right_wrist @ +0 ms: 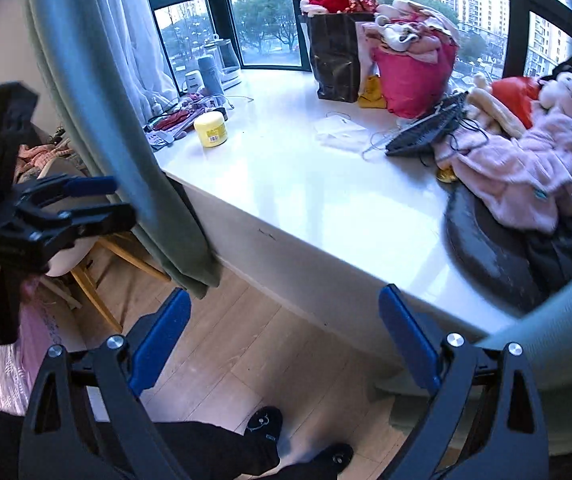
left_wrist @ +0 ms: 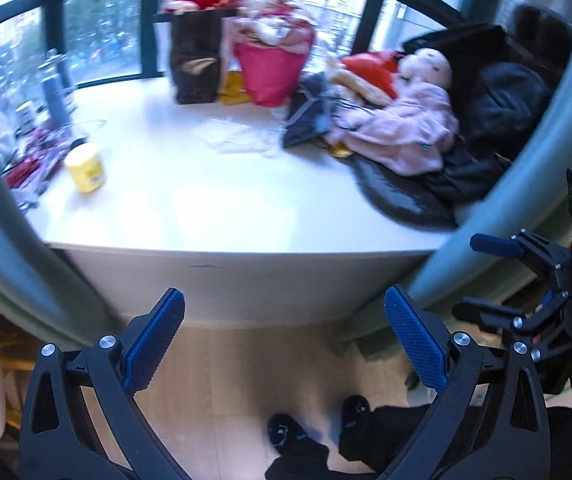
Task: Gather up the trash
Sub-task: 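Return both open tools to the window table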
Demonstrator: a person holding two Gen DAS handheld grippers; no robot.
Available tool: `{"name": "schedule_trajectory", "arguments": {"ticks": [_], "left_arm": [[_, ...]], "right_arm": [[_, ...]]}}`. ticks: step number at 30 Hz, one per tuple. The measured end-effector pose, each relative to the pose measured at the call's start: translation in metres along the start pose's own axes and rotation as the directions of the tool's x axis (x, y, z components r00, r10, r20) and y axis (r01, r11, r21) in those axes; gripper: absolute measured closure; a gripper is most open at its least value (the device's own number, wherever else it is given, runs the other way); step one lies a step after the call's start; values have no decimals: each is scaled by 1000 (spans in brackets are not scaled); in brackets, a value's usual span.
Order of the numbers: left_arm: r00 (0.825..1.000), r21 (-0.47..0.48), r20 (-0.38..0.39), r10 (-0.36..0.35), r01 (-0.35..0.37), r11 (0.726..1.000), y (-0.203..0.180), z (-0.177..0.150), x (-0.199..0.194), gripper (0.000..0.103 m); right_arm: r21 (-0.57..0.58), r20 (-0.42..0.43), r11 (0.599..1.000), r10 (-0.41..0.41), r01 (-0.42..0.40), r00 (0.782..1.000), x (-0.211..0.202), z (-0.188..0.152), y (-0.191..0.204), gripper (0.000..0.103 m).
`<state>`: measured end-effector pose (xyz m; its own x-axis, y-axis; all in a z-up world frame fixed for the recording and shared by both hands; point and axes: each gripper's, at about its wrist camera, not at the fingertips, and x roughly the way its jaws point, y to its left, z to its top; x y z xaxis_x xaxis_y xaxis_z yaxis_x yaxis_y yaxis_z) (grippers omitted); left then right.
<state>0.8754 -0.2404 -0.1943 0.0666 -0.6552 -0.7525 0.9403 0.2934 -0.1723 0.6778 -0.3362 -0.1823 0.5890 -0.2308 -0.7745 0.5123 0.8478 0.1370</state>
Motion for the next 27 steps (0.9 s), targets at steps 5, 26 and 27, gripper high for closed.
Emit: {"name": "schedule_trajectory", "arguments": {"ticks": [5,26,27], "left_arm": [[1000,-49,-5,19,-19,999,31,5,3,6],[993,-48,-117,24,-30,998,82,158,143,6],[993,-46,-119,24,-30,998,84,164,147,6]], "right_arm": [[5,16,1000,21,-21,1000,19,31,2,11],[83,0,996,38,-38,999,150,168,-106,11],[90,-2,995,44,-44,999,155,173,-110,11]]}}
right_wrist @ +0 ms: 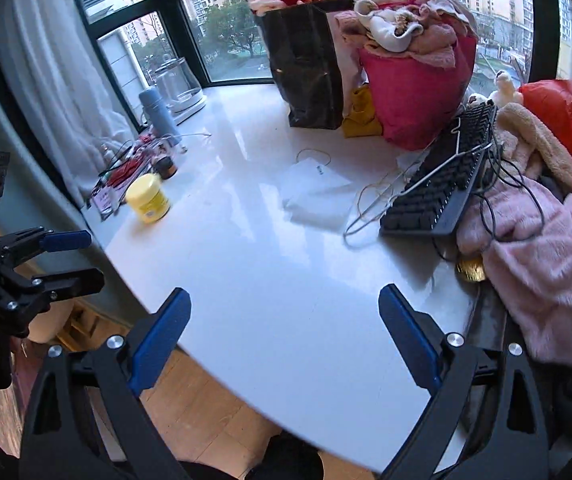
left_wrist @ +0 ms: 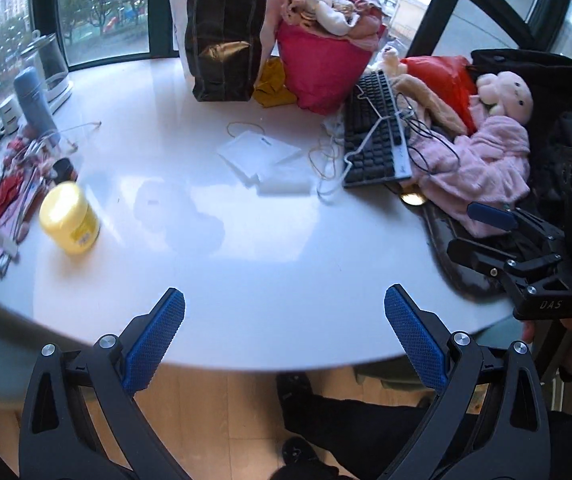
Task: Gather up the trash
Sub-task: 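Return both open tools to the window table, then lower both open tools onto the white barcode-labelled plastic sheet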
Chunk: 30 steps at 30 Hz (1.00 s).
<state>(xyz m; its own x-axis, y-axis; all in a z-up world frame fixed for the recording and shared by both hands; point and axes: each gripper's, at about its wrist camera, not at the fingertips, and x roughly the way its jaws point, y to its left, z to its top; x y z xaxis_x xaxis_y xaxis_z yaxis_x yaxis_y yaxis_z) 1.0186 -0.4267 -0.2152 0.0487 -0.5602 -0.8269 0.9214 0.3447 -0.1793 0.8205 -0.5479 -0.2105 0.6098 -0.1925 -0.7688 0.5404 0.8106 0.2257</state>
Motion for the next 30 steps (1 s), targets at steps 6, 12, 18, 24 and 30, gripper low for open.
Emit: {"name": "schedule_trajectory", "arguments": {"ticks": [6,12,18,24,30], "left_arm": [[999,40,10,37,-38,999,-1,42,18,6],[1000,88,-12,10,-9,996,2,78,40,6],[999,159,-24,-36,39,986,18,116,63,6],[992,264,-62,-113,126,956,48,153,99,6],[972,416,-132,-193,231,880,68,183,138,6]], "right_arm": [[29,21,999,20,-20,1000,17,32,-15,11],[68,31,997,27,-29,999,27,48,-21,11],[141,13,990,-22,20,1000,43,51,-23,11],[243,-8,963,-117,116,993,65,52,-12,11],[394,-41,891,-227,224,973,90,52,10,11]]}}
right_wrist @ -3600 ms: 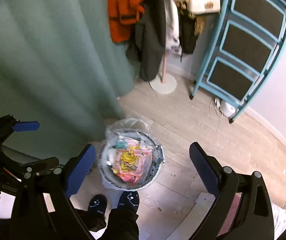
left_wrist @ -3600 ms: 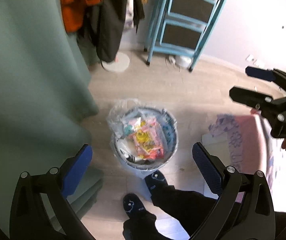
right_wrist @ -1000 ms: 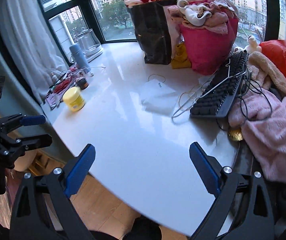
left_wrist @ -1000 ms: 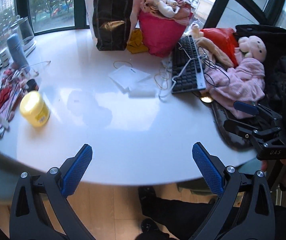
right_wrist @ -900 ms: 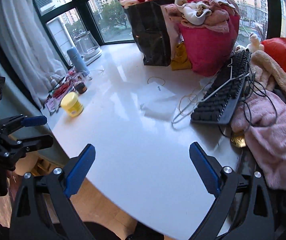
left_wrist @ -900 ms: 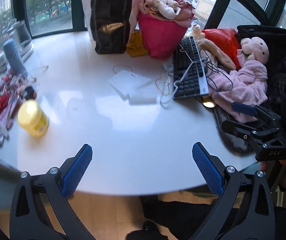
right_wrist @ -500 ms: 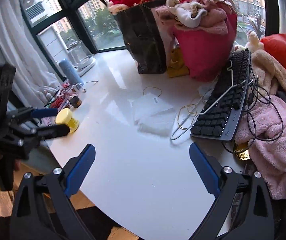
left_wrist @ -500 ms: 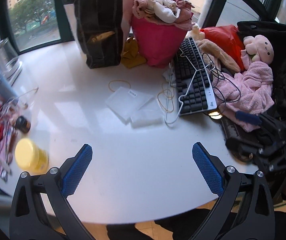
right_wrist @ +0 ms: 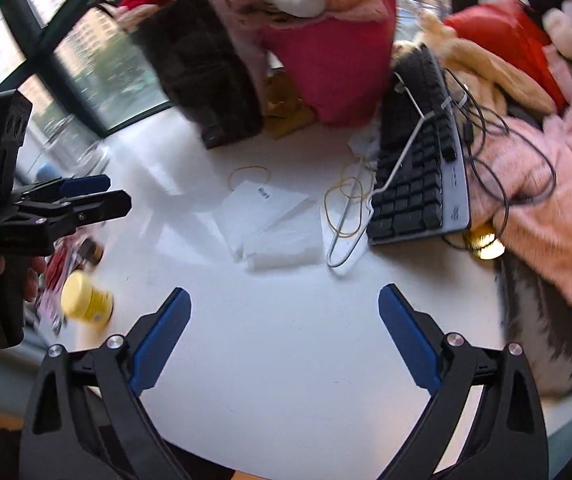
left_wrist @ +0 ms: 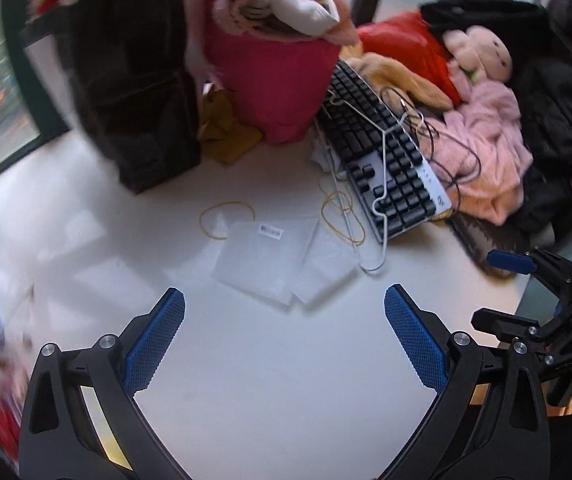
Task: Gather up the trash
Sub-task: 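Lower both open tools onto the white barcode-labelled plastic sheet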
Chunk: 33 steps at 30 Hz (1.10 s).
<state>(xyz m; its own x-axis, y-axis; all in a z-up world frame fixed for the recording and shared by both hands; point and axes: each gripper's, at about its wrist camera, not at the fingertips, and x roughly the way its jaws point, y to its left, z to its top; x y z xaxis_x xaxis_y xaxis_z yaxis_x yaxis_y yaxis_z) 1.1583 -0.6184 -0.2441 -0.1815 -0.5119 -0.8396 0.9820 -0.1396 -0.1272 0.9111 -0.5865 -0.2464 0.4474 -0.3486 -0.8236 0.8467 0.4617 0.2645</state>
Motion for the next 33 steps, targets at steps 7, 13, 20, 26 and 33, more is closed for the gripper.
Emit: {"name": "schedule_trajectory", "arguments": {"ticks": [7,13,20,26,33], "left_arm": [[992,143,-68,-104,112,983,24,17,47,6],[977,199,-122,-172,194,961,42,26,87,6],[957,234,-160,-244,277,932,52,33,121,6],[940,340,-195,-281,334,879,52,41,148,6],[902,362,-261,-344,421,831,55,51,175,6]], "right_arm": [[186,22,983,-18,14,1000,27,-1,20,11],[276,23,961,12,-18,1000,62,8,25,11],[410,35,912,3,-17,999,98,7,9,11],[504,45,862,22,-42,999,125,-3,2,11],[550,87,832,29,-72,996,142,-6,0,11]]}}
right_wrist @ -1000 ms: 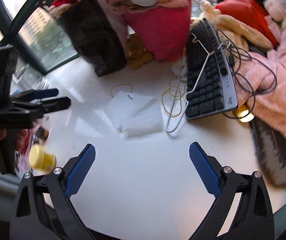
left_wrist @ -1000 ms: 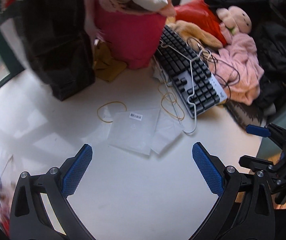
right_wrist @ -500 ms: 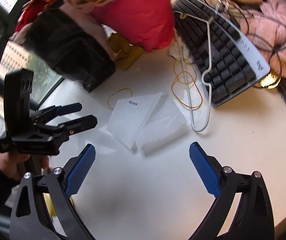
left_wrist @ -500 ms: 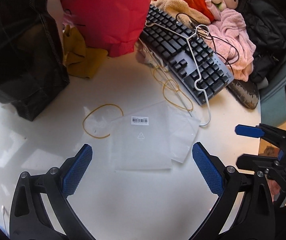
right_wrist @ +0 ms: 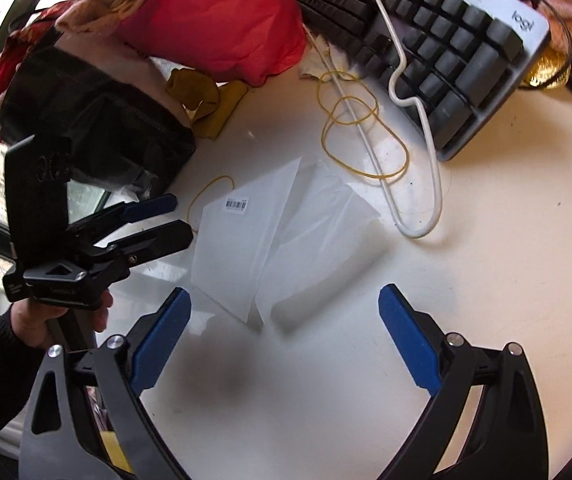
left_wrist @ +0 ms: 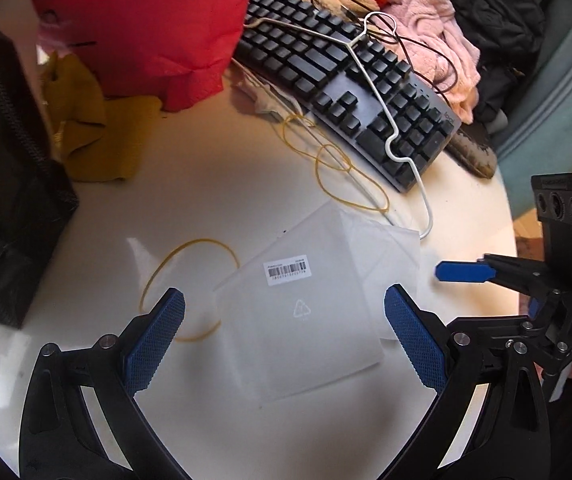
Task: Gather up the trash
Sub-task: 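Lower both open tools onto the white barcode-labelled plastic sheet, then close the left tool on the white sheet while the right tool pinches it too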
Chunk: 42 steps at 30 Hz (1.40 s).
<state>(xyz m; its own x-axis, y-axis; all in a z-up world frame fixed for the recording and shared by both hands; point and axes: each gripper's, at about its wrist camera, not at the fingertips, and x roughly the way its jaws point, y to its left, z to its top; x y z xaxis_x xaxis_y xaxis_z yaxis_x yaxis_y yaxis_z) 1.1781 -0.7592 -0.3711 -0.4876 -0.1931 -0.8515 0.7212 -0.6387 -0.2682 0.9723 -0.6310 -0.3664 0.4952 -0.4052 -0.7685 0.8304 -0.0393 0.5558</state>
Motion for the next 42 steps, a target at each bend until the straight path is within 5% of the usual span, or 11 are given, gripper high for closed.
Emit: {"name": "schedule_trajectory", "arguments": {"ticks": [7,10,17,22,26,30,42], "left_arm": [[997,14,-11,-71,71,997,8,7,16,6],[996,16,-11,-83,84,996,11,9,21,10],[995,27,-25,-97,98,995,18,8,27,20],[995,38,-28,-96,97,995,18,6,28,45],[994,33,-32,-107,108,994,19,4,28,56],[994,31,-34,-101,102,994,19,3,27,72],[993,28,-36,-110,111,993,6,-7,28,99]], "right_arm": [[30,9,1000,5,-5,1000,12,6,-6,12],[36,8,999,1,-2,1000,19,11,-7,29],[45,15,999,-19,19,1000,25,17,-5,30],[38,16,999,-26,25,1000,31,20,-1,39],[35,19,999,-28,27,999,36,22,0,46],[29,18,999,-43,42,999,40,24,1,63],[-1,18,998,-56,57,998,41,27,2,96]]}}
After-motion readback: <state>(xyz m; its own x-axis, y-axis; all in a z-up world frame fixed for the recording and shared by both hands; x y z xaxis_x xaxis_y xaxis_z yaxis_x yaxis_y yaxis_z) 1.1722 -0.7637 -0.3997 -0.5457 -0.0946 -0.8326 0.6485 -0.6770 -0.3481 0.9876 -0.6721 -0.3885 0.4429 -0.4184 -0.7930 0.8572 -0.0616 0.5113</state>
